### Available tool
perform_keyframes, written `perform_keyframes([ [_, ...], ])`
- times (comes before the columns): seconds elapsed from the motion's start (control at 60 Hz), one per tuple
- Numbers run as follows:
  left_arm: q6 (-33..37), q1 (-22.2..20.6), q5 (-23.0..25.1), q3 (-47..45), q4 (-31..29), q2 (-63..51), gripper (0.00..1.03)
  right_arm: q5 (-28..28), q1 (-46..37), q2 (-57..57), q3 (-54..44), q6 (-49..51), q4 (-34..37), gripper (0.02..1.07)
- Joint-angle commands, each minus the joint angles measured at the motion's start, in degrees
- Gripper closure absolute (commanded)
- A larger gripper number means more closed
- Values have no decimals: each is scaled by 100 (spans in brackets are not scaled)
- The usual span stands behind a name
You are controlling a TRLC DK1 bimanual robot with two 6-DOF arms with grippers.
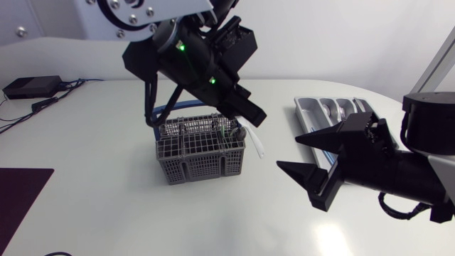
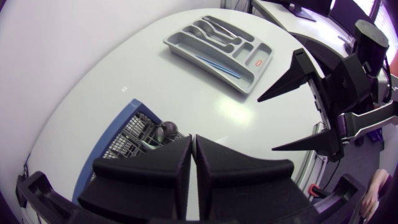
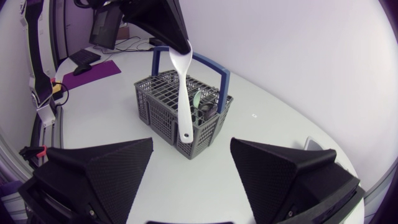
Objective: Unload the cutlery basket into the drawer organizer.
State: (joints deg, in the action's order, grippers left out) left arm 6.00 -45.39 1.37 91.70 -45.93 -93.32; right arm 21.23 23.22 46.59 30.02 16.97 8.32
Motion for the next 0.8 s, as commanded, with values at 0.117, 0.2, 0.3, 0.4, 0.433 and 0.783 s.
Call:
perform_keyframes([
  [0.117, -37, 21, 593, -188, 102, -134, 100, -155, 332, 149, -110, 69, -181, 18],
  [0.2, -46, -23, 698, -179, 128, -187, 100, -216, 420, 289, -67, 61, -269, 20],
  [0.3, -37, -128, 734, -205, 128, -266, 100, -401, 666, 518, 83, 43, -339, 25],
  [0.4, -29, -164, 742, -214, 128, -292, 100, -515, 771, 641, 188, 17, -383, 25],
  [0.433, -29, -164, 751, -214, 137, -292, 100, -550, 815, 685, 224, 17, -383, 26],
  [0.783, -11, -190, 848, -293, 128, -327, 100, -893, 982, 1072, 452, -45, -594, 59],
])
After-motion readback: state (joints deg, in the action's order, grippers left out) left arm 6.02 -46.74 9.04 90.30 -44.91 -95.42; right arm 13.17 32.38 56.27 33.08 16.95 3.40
